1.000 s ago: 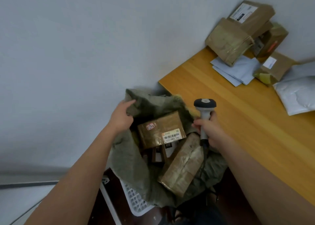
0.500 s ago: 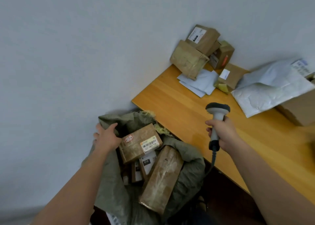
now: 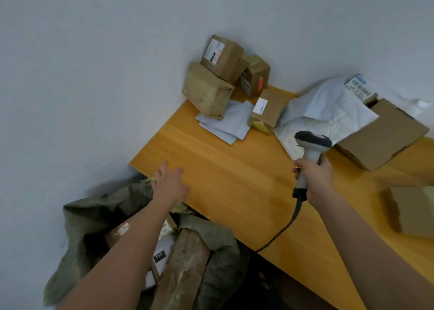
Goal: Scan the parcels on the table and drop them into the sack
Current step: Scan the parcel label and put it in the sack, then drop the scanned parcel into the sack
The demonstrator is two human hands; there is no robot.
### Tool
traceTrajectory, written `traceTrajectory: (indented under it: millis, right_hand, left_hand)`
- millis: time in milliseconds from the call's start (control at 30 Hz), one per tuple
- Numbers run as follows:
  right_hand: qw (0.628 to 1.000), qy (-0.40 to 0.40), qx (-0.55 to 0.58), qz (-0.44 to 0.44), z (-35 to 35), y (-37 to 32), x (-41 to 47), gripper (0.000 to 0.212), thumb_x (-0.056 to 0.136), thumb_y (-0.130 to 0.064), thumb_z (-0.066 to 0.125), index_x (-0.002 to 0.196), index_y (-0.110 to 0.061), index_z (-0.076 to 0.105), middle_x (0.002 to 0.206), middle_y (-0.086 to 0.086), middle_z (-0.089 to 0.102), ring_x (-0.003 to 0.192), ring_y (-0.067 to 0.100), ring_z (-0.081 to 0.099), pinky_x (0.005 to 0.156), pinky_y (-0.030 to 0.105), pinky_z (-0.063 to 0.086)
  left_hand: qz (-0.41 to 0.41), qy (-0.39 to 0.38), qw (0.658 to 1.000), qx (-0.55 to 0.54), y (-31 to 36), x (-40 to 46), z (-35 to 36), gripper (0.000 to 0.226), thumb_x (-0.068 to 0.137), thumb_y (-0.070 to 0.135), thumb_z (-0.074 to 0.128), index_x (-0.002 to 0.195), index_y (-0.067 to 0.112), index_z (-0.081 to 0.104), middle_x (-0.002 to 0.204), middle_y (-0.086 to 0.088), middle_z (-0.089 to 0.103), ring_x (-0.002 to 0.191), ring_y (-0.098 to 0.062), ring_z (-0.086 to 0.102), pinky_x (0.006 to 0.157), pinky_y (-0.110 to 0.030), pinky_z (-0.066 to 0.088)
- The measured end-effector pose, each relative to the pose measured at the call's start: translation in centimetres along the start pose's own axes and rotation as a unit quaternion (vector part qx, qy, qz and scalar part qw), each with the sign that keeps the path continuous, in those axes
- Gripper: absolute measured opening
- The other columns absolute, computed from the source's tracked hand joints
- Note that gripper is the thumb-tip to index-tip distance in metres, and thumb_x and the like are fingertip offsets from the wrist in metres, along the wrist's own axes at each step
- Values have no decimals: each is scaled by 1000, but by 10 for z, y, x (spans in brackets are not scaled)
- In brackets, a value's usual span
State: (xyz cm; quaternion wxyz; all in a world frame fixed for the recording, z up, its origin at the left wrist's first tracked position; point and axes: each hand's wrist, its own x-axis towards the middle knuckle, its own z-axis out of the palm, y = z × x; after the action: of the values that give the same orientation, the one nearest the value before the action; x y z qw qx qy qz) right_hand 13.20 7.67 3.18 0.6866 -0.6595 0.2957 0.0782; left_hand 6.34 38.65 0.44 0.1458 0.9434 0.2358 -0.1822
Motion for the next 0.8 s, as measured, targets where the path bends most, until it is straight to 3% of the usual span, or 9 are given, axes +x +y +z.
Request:
traceTrajectory:
  millis: [67, 200, 367, 500, 667, 800]
  right_hand:
    - [999, 20, 38, 13, -19, -2, 22, 25, 85, 3, 60, 92, -20, 52, 86, 12, 56, 61, 17, 53, 58, 31, 46]
    - [988, 12, 144, 56, -49, -7, 64, 25, 85, 7, 60, 93, -17, 55, 77, 6, 55, 60, 16, 53, 56, 26, 47]
    - [968, -48, 230, 89, -61, -5, 99, 32, 88, 6, 55, 114, -12, 62, 79, 1, 58, 58, 9, 56, 54, 19, 51]
    - [967, -70, 223, 102, -65, 1, 113, 35, 88, 5, 58, 119, -11, 61, 79, 1, 58, 60, 10, 55, 55, 20, 51]
    - [969, -89, 201, 112, -62, -1, 121, 35, 84, 6, 56, 111, -15, 67, 73, 2, 57, 59, 12, 51, 55, 22, 49]
    - [975, -60, 183, 109, -63, -8, 115, 25, 85, 5, 54, 105, -9, 62, 91, 5, 62, 59, 13, 52, 51, 23, 48]
  left_hand:
    - [50, -67, 996, 13, 35, 14, 12, 49, 96, 31, 56, 143, 24, 42, 158, -9, 1, 144, -37, 10, 111, -52, 31]
    - [115, -139, 983, -11, 94, 35, 34, 44, 97, 33, 57, 139, 23, 48, 156, -9, 9, 144, -33, 16, 109, -46, 37]
    - [130, -174, 975, -50, 129, 37, 41, 43, 99, 31, 54, 140, 20, 46, 153, -7, 11, 130, -29, 40, 99, -36, 45]
    - [130, -181, 974, -48, 138, 36, 41, 43, 100, 32, 53, 141, 20, 44, 151, -6, 17, 105, -23, 49, 85, -29, 45]
    - [126, -185, 973, -51, 145, 28, 40, 41, 100, 30, 52, 140, 20, 46, 150, -6, 21, 107, -25, 54, 83, -27, 45]
    - [156, -177, 971, -31, 155, 18, 49, 43, 101, 28, 52, 142, 19, 43, 152, -4, 23, 100, -21, 55, 82, -30, 46]
